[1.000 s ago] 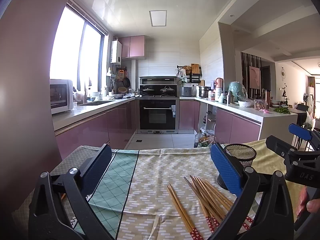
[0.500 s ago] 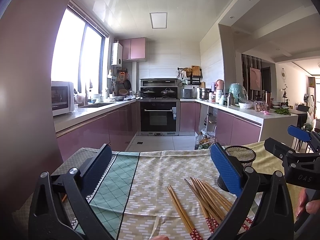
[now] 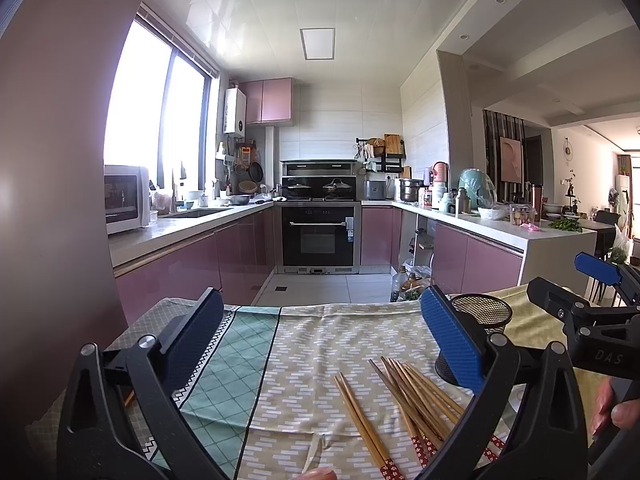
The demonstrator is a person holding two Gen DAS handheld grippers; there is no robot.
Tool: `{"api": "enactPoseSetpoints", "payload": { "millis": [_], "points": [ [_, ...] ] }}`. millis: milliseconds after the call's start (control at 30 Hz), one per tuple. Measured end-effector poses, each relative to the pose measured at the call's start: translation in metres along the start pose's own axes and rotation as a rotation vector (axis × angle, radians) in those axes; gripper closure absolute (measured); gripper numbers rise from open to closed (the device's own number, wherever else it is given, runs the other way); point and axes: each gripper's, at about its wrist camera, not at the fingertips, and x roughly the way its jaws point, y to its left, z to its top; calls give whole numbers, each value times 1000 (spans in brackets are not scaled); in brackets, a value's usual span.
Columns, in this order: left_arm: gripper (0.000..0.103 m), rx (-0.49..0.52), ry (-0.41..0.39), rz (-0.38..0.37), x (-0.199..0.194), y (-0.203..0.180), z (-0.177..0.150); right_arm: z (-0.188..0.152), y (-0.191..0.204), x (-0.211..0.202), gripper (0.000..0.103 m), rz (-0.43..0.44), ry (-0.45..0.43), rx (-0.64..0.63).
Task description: Organize utensils
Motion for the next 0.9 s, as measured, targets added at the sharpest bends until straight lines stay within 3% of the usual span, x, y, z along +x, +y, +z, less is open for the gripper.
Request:
{"api": "enactPoseSetpoints", "payload": {
  "millis": [900],
  "points": [
    [6,9,-4,-9,1,-2,-1,-1,0,1,7,-1,2,2]
  ]
}}
